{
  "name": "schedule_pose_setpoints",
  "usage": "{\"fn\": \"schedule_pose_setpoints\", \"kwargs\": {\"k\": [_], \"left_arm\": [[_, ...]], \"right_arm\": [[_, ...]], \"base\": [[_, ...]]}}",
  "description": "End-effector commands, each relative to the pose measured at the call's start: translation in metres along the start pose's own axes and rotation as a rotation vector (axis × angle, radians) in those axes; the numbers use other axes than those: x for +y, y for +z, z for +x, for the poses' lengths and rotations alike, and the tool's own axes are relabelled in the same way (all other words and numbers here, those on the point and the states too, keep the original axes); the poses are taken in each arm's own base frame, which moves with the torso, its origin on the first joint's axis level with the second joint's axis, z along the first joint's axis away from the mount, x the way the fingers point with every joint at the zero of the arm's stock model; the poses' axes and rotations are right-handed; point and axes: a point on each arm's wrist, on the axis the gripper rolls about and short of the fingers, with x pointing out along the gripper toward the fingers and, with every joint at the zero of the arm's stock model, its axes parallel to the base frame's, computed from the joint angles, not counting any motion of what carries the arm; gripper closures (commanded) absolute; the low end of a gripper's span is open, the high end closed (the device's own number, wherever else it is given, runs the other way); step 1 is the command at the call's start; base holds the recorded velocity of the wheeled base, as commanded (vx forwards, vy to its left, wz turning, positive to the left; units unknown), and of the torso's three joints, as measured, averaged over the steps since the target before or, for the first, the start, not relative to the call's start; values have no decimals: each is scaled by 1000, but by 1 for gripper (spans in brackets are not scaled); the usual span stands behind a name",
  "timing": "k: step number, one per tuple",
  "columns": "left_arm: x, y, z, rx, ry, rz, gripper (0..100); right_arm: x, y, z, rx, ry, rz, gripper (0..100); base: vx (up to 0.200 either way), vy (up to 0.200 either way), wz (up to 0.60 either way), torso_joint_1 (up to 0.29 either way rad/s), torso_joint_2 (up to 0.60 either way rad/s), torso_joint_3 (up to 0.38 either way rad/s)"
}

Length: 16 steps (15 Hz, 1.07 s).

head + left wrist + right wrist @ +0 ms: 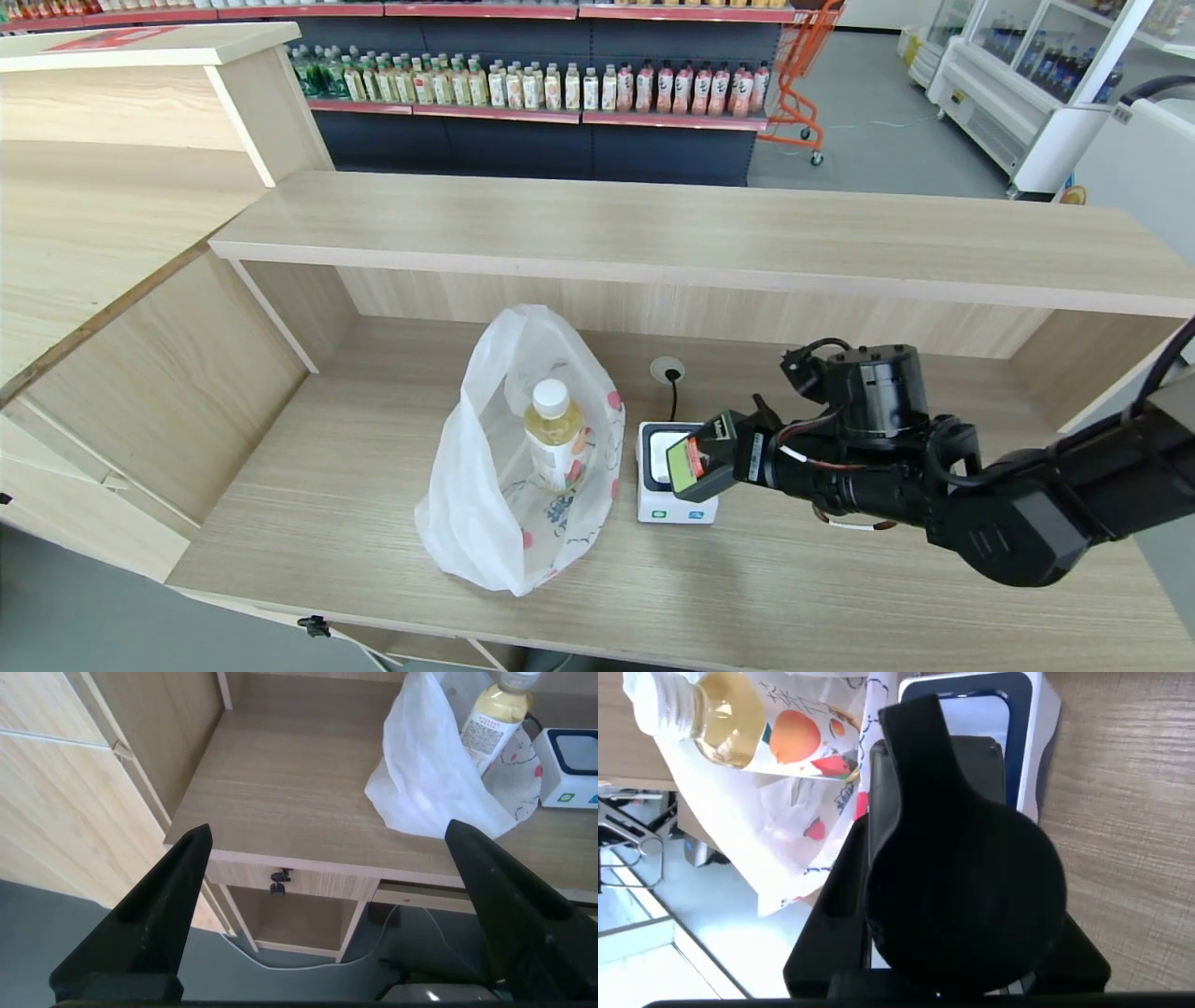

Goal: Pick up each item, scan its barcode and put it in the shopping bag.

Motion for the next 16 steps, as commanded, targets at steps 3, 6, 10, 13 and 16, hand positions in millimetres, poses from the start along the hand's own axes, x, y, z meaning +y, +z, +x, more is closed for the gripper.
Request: {"fn": "schedule_pose_setpoints", "kwargs": {"k": [3,6,10,13,16], "left_arm": [[0,0,0,0,0,-1,0],[0,0,0,0,0,1,0],[0,0,0,1,0,-1,0],[0,0,0,1,0,-1,0],[0,0,0,1,0,-2,0]], "right_arm": [[-5,-3,27,12,-4,-12,100],[-8,-5,37,20,-12,-10,100],[-9,-4,40,-3,-50,-9,100],[8,10,15,-58,-5,13,100],[31,37,-47,-165,56,28,100]], "base": [[0,0,0,0,0,0],[0,0,0,0,0,0],[0,0,0,0,0,0],[0,0,0,0,0,0],[0,0,0,0,0,0]]}}
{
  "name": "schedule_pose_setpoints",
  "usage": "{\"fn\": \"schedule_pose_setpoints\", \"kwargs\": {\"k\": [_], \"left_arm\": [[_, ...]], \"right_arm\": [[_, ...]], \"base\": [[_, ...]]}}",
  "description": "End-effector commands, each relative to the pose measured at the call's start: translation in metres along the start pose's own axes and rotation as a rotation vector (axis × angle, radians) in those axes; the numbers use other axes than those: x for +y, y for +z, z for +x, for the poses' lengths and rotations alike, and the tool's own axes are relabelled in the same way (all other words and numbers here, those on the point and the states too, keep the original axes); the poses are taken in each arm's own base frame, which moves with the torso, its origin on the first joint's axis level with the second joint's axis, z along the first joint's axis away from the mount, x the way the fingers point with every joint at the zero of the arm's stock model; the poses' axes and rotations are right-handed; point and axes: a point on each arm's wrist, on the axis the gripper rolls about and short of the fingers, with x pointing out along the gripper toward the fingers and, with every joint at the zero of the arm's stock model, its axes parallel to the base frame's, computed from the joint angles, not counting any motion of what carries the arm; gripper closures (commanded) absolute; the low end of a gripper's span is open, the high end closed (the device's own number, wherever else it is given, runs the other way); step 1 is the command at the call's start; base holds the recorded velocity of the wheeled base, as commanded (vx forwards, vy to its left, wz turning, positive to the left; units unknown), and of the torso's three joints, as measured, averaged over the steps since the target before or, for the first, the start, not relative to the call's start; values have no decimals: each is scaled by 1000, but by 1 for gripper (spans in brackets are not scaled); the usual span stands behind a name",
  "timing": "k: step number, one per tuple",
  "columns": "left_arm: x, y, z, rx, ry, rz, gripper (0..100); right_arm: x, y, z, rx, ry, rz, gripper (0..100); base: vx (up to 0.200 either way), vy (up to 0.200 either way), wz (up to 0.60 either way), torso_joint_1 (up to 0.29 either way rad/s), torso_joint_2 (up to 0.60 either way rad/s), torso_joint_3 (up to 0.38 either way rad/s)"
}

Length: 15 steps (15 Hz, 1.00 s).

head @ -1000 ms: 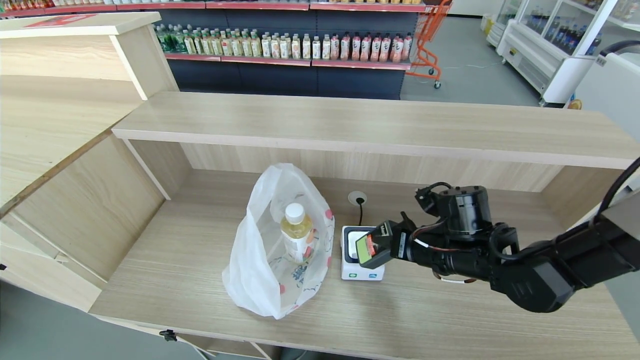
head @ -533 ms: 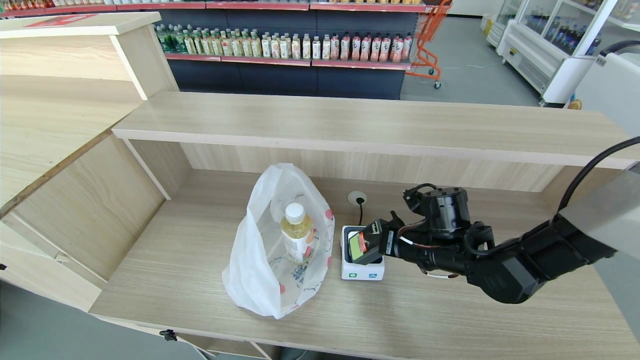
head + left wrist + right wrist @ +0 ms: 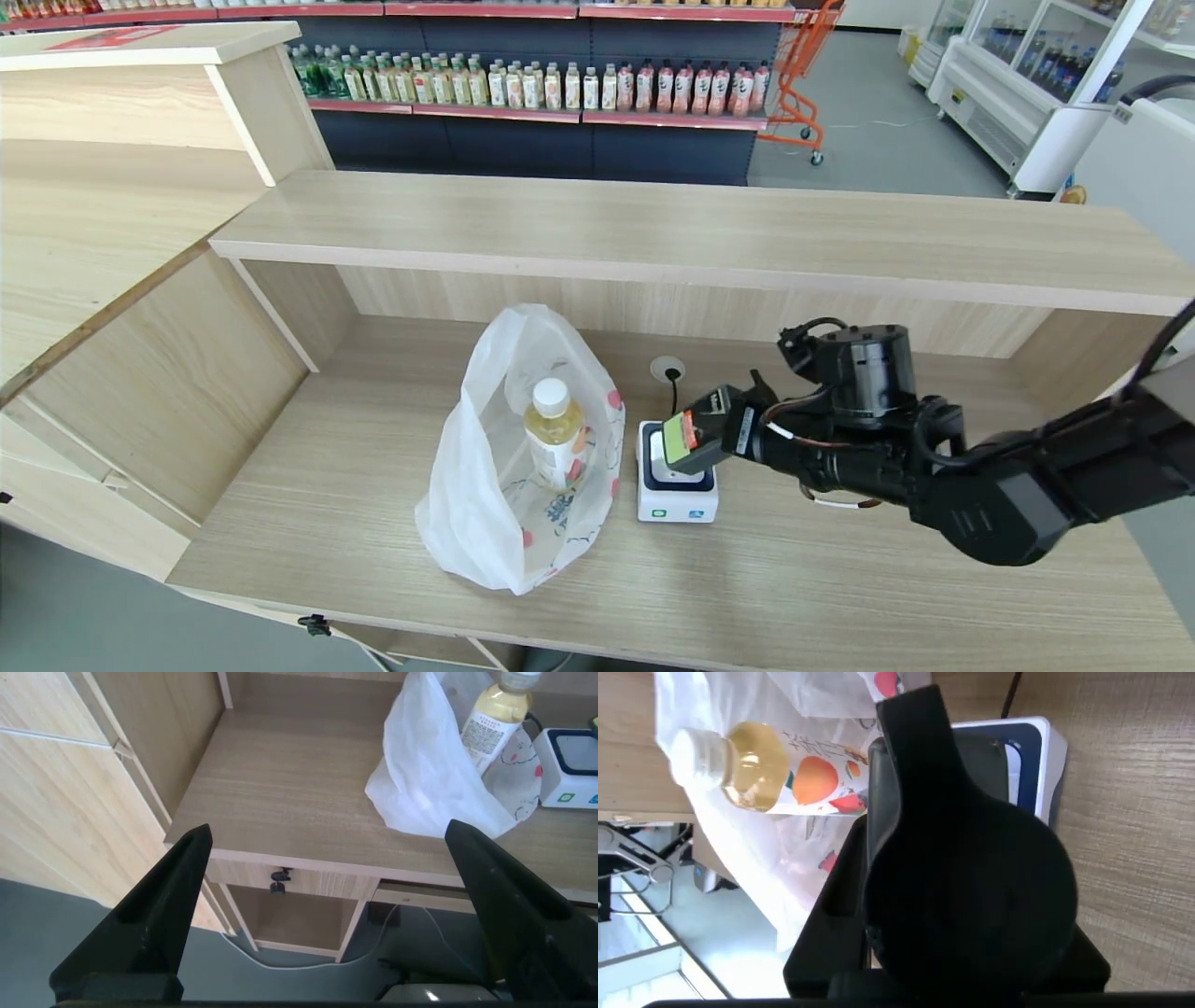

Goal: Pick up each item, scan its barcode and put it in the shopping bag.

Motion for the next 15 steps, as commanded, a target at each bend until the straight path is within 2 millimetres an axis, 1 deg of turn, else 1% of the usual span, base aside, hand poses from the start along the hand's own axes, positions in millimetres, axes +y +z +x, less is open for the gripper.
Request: {"fn": "schedule_pose_setpoints", "kwargs": {"k": [1,2,3,5,7,9,11,15], "left_arm": [[0,0,0,1,0,0,0],[0,0,0,1,0,0,0],[0,0,0,1,0,0,0],[0,0,0,1,0,1,0],[0,0,0,0,0,3,0],[0,0,0,0,2,0,0],[0,0,0,0,0,3,0],[0,0,0,0,3,1,0]], "right_arm": [[22,28,-59,-93,57,-1,100],[27,32,-77,-92,58,-1,100],[27,32,-90,-84,55,4,100],[25,27,-99,-72,50,6,100],[23,23,-100,-60,44,7,100],[21,14,-91,-18,32,4,100],[23,5,-77,30,27,-18,100],[20,-21,-50,125,-28,-62,100]], "base": [[0,0,0,0,0,0],[0,200,0,7,-2,2],[0,200,0,-2,7,-2],[0,200,0,-5,-10,5],[0,200,0,22,5,0],[0,200,0,-7,-2,0],[0,0,0,0,0,0],[0,0,0,0,0,0]]}}
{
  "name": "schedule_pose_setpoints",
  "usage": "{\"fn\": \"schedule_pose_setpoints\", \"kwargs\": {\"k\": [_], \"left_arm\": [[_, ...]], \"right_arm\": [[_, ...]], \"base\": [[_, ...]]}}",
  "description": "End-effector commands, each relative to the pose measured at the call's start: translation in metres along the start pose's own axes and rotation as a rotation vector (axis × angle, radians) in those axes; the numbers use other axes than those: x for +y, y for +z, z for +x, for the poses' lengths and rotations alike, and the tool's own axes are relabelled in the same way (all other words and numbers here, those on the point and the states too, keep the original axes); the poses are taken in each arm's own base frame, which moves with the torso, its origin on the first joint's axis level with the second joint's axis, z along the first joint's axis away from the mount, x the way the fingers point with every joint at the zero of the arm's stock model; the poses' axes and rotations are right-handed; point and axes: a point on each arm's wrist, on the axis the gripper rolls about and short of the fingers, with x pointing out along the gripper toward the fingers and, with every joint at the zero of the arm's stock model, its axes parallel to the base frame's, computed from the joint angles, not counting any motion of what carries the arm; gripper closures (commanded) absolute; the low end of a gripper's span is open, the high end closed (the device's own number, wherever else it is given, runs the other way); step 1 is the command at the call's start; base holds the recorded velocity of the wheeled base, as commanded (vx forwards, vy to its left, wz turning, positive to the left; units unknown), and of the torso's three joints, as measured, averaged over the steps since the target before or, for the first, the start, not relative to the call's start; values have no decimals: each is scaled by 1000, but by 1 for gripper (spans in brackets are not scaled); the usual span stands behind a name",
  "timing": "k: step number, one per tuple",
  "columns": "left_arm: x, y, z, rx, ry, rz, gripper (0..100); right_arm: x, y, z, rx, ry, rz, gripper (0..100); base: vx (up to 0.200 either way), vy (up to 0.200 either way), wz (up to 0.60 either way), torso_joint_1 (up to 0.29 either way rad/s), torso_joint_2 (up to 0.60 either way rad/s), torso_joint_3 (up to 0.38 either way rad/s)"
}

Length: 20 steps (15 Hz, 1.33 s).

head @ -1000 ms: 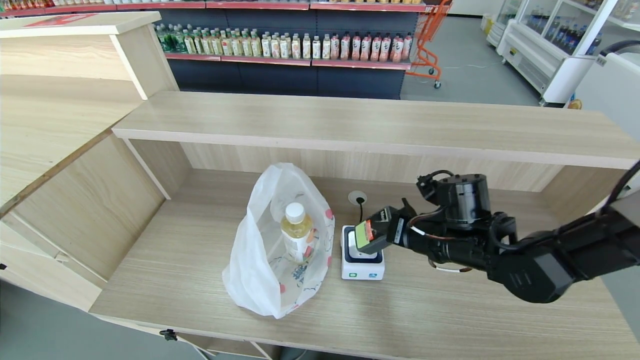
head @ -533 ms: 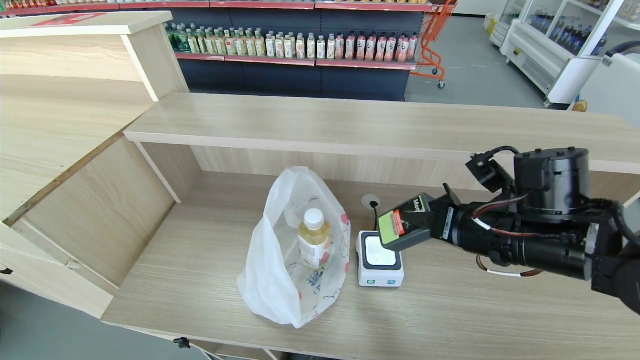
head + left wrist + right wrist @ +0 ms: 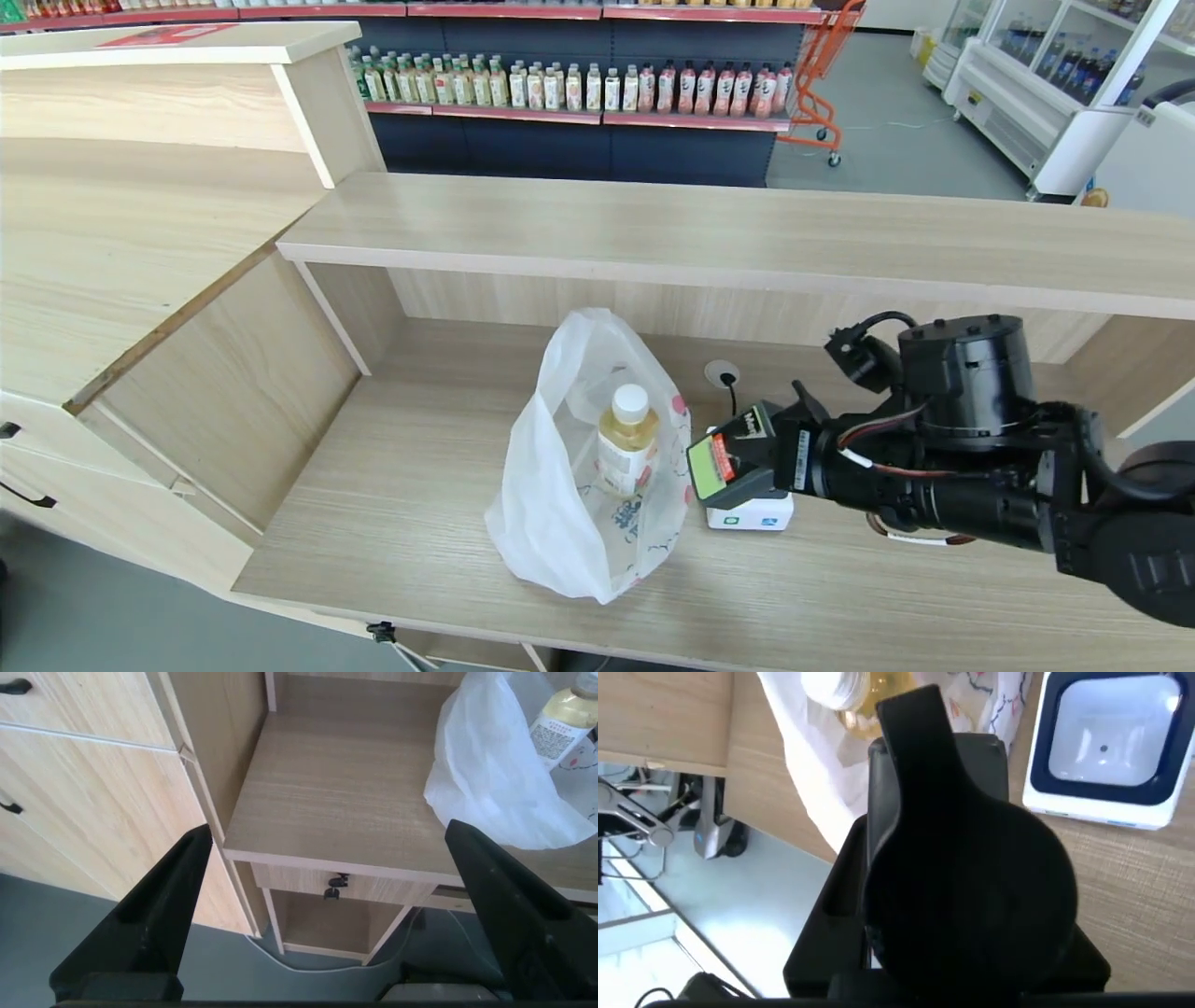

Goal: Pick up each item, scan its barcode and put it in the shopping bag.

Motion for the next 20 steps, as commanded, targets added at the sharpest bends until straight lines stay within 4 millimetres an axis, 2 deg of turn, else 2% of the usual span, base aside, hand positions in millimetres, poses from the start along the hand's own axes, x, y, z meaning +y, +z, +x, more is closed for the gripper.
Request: {"fn": "schedule_pose_setpoints", "kwargs": {"k": [1,2,5,8,11,14,18,20], "left_arm": [[0,0,0,1,1,0,0],[0,0,0,0,-1,0,0],[0,0,0,0,-2,0,0],[0,0,0,1,-2,0,0],[0,0,0,0,-2,0,0],[0,0,0,0,-1,0,0],[0,0,0,1,-2,0,0],[0,0,0,0,-1,0,0]], "right_arm": [[-4,-21,31,81,-62,-13,100],[-4,-28,39,106,-71,-17,100],[-3,-31,45,112,23,-29,100],[-7,-35,48,115,18,-46,100],[-22,-34,63,75,6,-148,100],[-25,-40,82,30,33,-248,100],[-30,-50,96,35,36,-313,100],[-25,-52,103,33,72,-344,100]], "base": [[0,0,0,0,0,0],[0,0,0,0,0,0],[0,0,0,0,0,0],[0,0,0,0,0,0],[0,0,0,0,0,0],[0,0,0,0,0,0],[0,0,0,0,0,0],[0,0,0,0,0,0]]}}
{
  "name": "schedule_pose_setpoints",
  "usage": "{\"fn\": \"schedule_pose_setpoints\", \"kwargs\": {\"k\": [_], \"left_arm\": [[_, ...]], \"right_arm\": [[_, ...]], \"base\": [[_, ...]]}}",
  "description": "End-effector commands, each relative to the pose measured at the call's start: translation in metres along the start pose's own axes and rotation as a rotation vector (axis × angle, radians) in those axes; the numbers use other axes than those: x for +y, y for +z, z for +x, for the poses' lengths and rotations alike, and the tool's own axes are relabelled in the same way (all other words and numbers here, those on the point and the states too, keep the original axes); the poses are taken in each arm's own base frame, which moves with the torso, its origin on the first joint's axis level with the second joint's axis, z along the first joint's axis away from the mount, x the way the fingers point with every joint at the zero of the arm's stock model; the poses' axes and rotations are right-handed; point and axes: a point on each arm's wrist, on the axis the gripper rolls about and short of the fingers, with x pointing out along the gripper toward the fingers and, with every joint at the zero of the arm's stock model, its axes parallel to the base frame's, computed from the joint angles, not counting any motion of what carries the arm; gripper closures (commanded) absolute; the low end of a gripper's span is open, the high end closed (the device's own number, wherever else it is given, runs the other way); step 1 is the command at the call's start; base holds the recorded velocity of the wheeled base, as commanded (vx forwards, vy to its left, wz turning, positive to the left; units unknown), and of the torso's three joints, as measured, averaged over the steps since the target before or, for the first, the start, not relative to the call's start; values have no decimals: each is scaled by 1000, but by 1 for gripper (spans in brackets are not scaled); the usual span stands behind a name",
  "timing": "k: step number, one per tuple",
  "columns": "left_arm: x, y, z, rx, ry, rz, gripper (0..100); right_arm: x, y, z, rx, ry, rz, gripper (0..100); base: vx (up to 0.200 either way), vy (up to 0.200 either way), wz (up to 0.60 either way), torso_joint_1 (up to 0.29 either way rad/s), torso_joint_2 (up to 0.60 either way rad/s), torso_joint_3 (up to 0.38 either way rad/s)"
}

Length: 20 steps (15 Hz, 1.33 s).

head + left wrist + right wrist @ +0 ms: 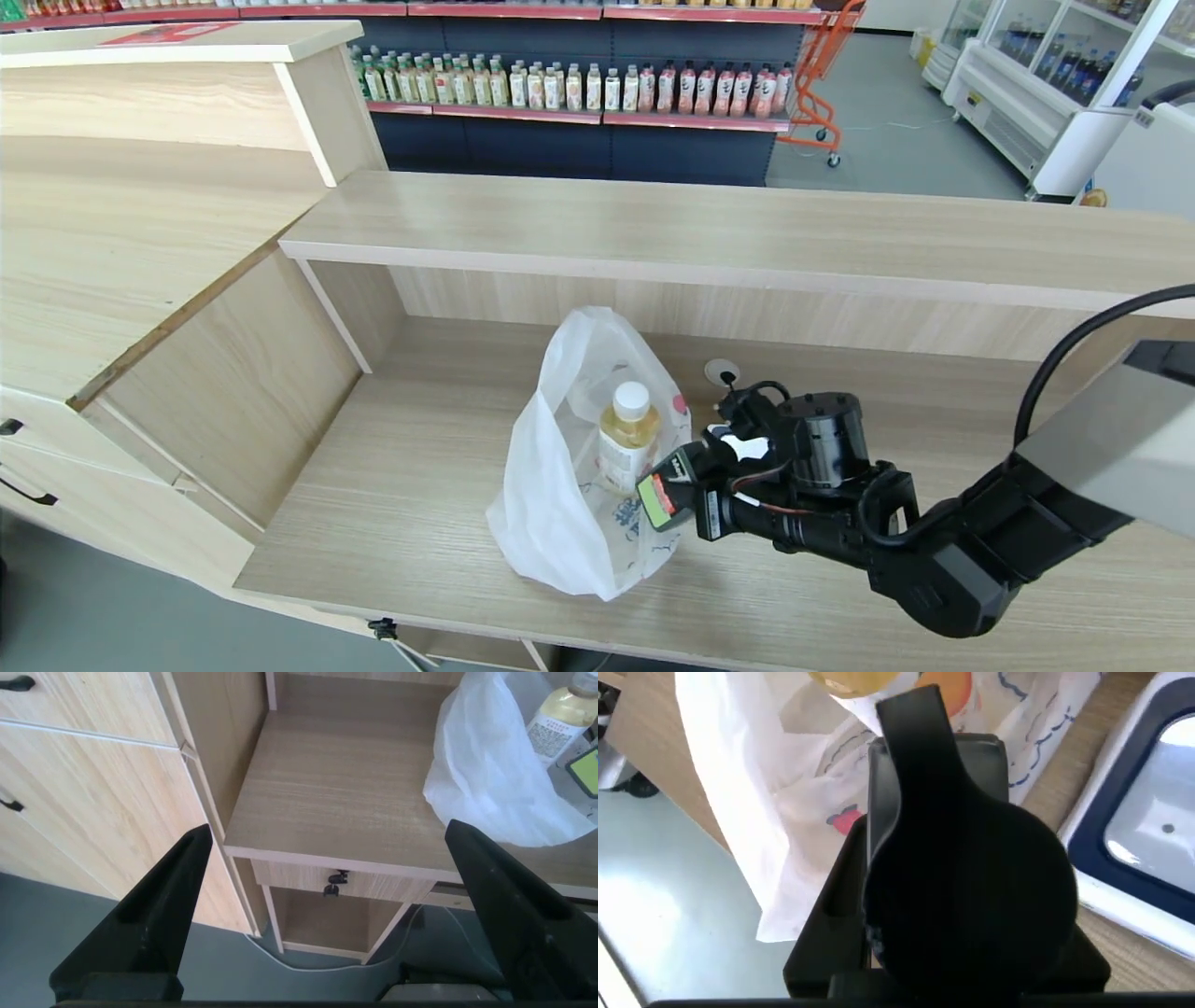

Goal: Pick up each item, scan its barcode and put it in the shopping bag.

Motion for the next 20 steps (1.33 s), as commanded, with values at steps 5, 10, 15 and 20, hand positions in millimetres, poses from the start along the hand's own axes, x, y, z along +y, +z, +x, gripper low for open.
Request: {"fn": "schedule_pose_setpoints", "kwargs": {"k": [5,10,15,20], "left_arm": [[0,0,0,0,1,0,0],[0,0,0,0,2,0,0],[0,0,0,0,-1,1,0],[0,0,0,0,-1,0,0]], "right_arm": [[9,-15,24,25,46,-124,100],[4,-32,39,40,47,-274,100],[10,-21,38,12,143,-203,0],[8,5,8,-40,155,32,0]], "base": [[0,0,0,0,0,0],[0,0,0,0,0,0],[0,0,0,0,0,0],[0,0,0,0,0,0]]}}
